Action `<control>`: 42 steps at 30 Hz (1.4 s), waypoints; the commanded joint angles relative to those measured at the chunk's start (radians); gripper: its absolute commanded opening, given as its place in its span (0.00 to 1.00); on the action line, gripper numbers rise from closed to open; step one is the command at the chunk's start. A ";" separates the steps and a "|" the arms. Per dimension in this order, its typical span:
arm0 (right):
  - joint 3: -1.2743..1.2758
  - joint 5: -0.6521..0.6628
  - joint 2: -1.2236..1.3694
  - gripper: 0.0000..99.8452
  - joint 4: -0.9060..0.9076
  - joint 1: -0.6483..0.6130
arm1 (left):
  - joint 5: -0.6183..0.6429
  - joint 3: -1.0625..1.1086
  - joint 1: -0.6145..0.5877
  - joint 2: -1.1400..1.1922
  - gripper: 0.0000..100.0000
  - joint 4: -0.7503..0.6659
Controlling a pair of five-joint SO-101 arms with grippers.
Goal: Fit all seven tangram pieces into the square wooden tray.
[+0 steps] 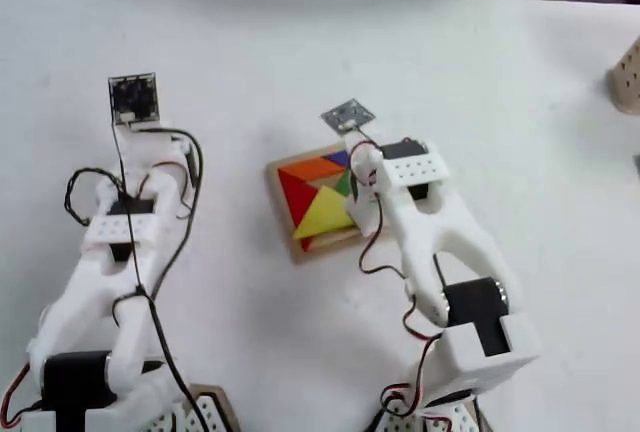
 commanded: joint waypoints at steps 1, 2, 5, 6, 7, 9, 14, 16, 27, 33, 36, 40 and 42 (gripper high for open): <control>-0.048 -0.014 -0.067 0.02 0.061 -0.019 | -0.028 -0.008 0.015 -0.041 0.03 -0.025; -0.043 -0.014 -0.096 0.02 0.079 -0.033 | -0.028 -0.008 0.015 -0.041 0.03 -0.025; -0.029 -0.074 -0.199 0.02 0.111 -0.077 | -0.028 -0.008 0.015 -0.041 0.03 -0.025; -0.028 -0.098 -0.228 0.02 0.111 -0.097 | -0.028 -0.008 0.015 -0.041 0.03 -0.025; -0.028 -0.121 -0.255 0.02 0.110 -0.119 | -0.028 -0.008 0.015 -0.041 0.03 -0.025; -0.028 -0.170 -0.280 0.02 0.079 -0.159 | -0.028 -0.008 0.016 -0.041 0.03 -0.025; -0.028 -0.256 -0.216 0.02 -0.105 -0.237 | -0.028 -0.008 0.016 -0.041 0.03 -0.025; -0.031 -0.262 -0.147 0.02 -0.171 -0.251 | -0.028 -0.008 0.016 -0.041 0.03 -0.025; -0.031 -0.252 -0.024 0.02 -0.194 -0.268 | -0.028 -0.008 0.016 -0.041 0.03 -0.025; 0.032 -0.163 -0.022 0.02 -0.193 -0.180 | -0.028 -0.008 0.015 -0.041 0.03 -0.025; 0.038 -0.161 -0.059 0.02 -0.182 -0.173 | -0.028 -0.008 0.015 -0.041 0.03 -0.025; 0.035 -0.161 -0.165 0.02 -0.108 -0.170 | -0.028 -0.008 0.015 -0.041 0.03 -0.025; 0.048 -0.163 -0.232 0.02 -0.077 -0.142 | -0.028 -0.008 0.015 -0.041 0.03 -0.025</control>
